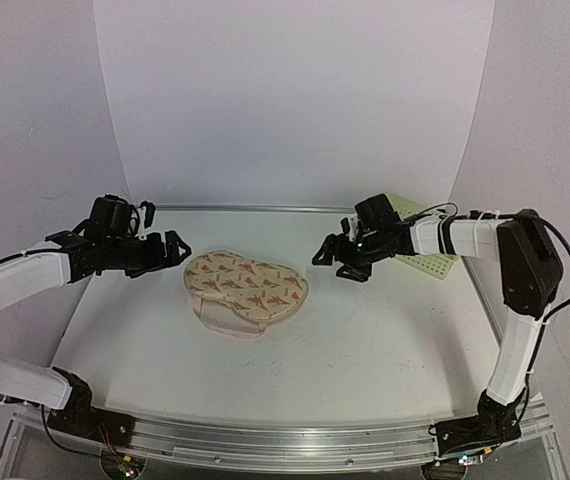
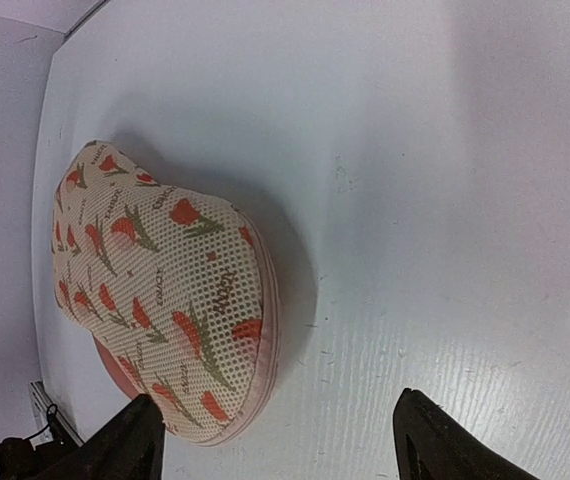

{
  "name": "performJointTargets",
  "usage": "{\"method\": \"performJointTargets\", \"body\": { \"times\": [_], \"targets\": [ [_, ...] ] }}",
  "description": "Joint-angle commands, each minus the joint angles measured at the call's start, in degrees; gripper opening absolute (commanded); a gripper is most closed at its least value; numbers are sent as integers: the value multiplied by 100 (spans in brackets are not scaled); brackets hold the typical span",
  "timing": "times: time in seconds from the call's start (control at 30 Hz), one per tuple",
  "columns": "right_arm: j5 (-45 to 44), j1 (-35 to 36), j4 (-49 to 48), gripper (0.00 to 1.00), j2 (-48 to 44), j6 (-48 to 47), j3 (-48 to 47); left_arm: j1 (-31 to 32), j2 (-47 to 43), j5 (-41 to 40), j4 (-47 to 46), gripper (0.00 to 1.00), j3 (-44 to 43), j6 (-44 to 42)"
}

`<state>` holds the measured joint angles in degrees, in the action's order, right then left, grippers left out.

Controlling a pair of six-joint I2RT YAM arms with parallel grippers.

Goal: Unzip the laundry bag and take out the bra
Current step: Pick up the laundry bag from the center of the board.

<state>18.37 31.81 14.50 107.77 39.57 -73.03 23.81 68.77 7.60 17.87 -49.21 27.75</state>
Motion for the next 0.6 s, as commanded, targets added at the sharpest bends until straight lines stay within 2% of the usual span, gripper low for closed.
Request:
{"method": "performJointTargets", "body": {
  "times": [0.0, 0.57],
  "targets": [
    [428, 31, -492, 79, 230, 225, -426, -15, -35, 412, -316, 97, 218, 456],
    [912, 302, -597, 75, 1569, 515, -1467, -6, 338, 1332, -1180, 97, 1202, 1780]
  ]
}}
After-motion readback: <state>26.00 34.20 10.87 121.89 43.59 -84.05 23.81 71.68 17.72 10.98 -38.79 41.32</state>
